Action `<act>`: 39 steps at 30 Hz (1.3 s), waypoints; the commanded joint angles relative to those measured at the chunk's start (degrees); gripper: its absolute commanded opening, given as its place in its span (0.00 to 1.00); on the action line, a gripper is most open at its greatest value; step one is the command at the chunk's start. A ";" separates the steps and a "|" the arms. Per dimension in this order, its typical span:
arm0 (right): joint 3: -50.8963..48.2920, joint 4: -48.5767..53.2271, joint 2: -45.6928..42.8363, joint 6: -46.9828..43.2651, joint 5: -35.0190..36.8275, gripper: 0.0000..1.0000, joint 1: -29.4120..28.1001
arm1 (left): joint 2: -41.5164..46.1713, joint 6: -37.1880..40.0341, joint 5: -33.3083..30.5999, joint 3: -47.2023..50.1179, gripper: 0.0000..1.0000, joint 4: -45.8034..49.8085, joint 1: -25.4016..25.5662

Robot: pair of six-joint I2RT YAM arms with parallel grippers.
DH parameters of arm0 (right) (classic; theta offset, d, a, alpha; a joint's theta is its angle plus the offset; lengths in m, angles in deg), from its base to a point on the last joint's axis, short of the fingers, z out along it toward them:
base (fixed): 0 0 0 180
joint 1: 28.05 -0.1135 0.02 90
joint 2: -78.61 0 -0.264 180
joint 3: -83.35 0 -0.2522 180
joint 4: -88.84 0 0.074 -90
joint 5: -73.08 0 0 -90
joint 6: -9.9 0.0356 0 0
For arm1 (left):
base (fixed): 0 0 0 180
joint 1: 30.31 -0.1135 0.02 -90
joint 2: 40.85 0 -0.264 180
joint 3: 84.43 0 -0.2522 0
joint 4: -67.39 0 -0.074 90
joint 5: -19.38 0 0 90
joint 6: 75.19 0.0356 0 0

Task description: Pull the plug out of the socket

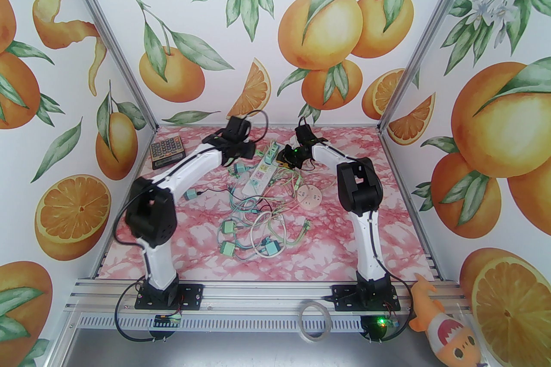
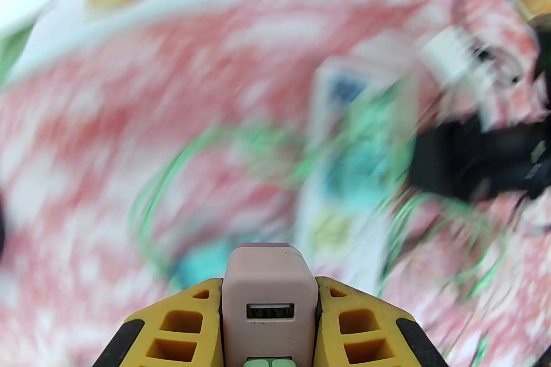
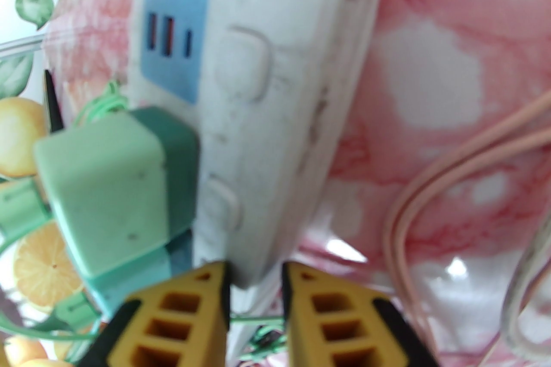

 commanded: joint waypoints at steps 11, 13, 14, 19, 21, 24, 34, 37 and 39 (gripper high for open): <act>0.05 10.11 3.05 -1.06 7.12 0.26 0.01 | 12.67 -9.00 8.14 15.04 0.24 -6.31 -17.74; 0.00 10.17 3.05 -1.11 7.11 0.26 -0.06 | 13.33 -10.28 9.35 16.95 0.23 -7.58 -19.63; -0.01 10.16 3.05 -1.09 7.12 0.26 -0.08 | 13.54 -10.85 9.64 17.64 0.24 -7.97 -20.48; -0.16 10.28 2.89 -1.28 7.15 0.26 -0.08 | 13.68 -14.92 14.44 21.89 0.24 -11.14 -25.84; -0.26 10.29 2.84 -1.29 7.19 0.26 -0.13 | 13.25 -17.03 16.79 23.31 0.25 -12.81 -28.03; -0.40 10.21 2.80 -1.29 7.22 0.26 -0.25 | 11.39 -21.20 20.94 24.85 0.25 -15.69 -30.54; -1.18 9.98 2.39 -1.35 7.22 0.26 -0.61 | 1.75 -30.81 27.88 24.55 0.28 -22.59 -32.25; -1.48 10.01 2.14 -1.42 7.43 0.26 -0.65 | -0.68 -32.79 29.31 24.18 0.28 -24.11 -32.21; -1.72 9.87 1.92 -1.41 7.55 0.26 -0.62 | -1.83 -33.58 30.10 23.89 0.28 -24.79 -32.11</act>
